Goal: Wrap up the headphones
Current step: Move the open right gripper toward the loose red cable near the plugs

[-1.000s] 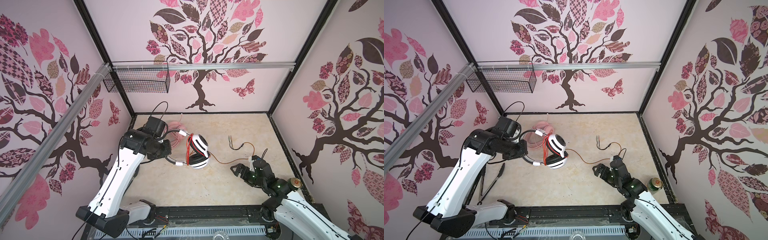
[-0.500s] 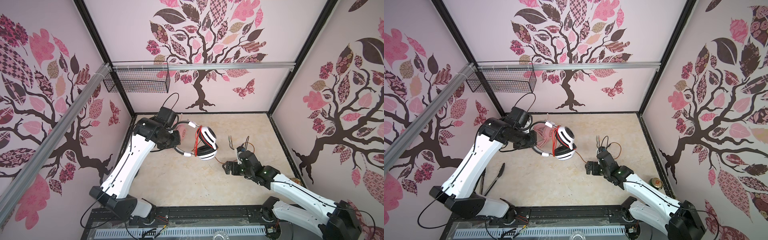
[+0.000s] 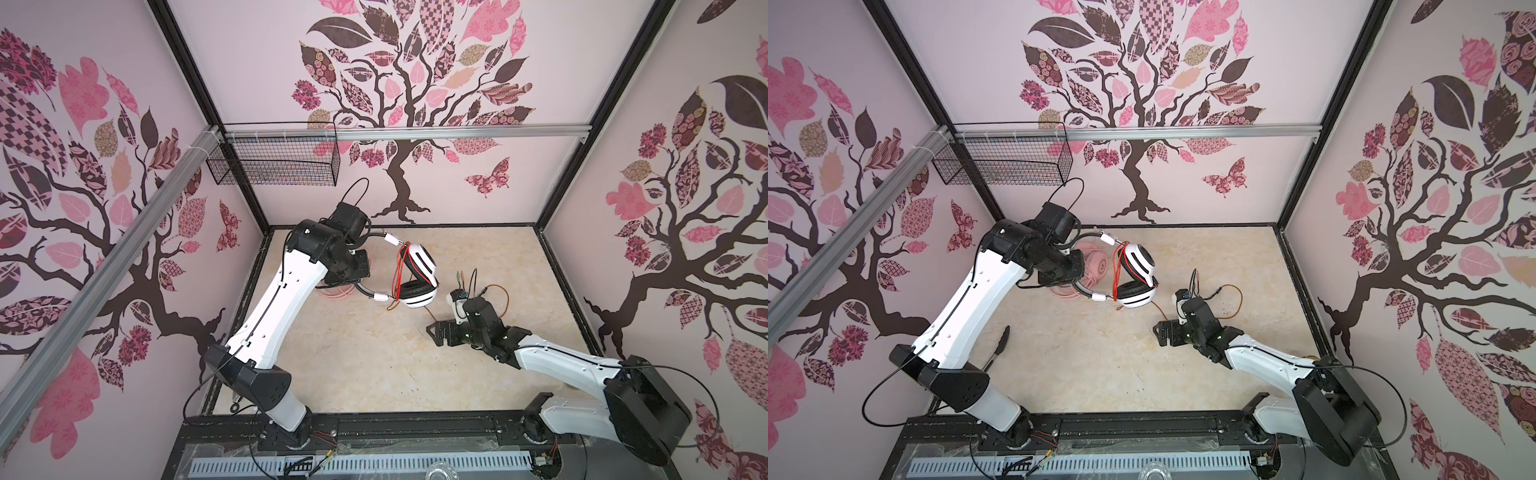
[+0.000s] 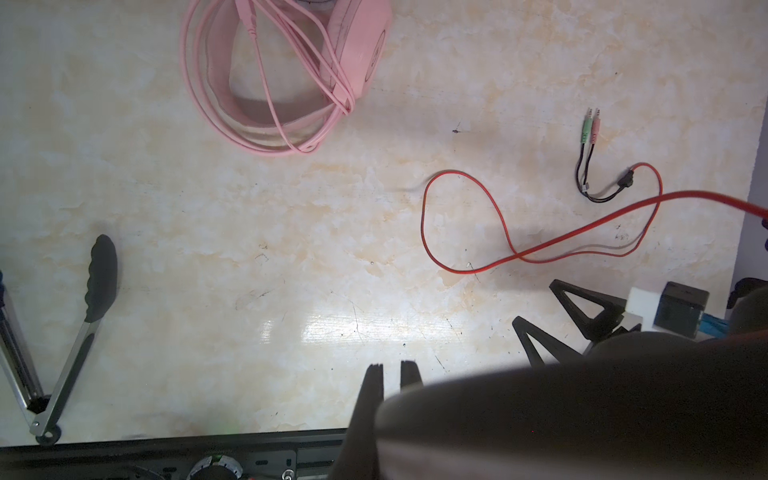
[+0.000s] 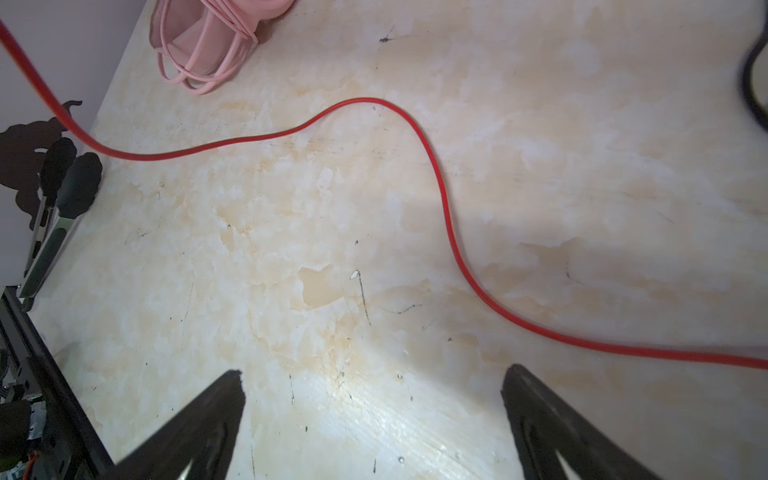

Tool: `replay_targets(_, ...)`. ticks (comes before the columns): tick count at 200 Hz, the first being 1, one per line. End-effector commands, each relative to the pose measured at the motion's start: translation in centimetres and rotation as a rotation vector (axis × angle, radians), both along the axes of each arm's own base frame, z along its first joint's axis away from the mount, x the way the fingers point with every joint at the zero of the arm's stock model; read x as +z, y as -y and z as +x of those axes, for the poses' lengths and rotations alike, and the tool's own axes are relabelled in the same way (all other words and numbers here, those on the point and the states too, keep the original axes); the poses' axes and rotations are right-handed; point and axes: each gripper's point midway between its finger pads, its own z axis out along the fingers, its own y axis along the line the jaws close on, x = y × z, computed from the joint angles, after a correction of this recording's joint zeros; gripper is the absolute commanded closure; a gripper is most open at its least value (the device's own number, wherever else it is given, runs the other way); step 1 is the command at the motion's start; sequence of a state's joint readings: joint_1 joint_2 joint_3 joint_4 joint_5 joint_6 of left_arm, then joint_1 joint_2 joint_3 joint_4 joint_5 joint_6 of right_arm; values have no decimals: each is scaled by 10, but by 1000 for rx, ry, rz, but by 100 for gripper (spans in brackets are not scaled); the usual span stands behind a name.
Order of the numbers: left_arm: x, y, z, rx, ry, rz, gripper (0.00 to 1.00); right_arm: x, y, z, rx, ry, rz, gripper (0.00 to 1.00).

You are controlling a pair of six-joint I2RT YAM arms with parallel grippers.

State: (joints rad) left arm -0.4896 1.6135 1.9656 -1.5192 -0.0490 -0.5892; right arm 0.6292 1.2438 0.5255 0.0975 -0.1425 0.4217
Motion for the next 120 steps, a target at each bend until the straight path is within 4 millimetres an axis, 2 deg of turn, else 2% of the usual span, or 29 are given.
replay_targets(1,20,2,0,27,38,-45,100,7,-6,5,16,59,34,0)
replay_targets(65,50,9,-2,1,108,-125,100,21,23,18,-188,129,59,0)
replay_targets(103,70,10,-7,-27,159,-156,100,47,44,25,-260,259,6,1)
replay_targets(120,77,12,-8,-44,168,-168,100,58,46,18,-205,368,19,4)
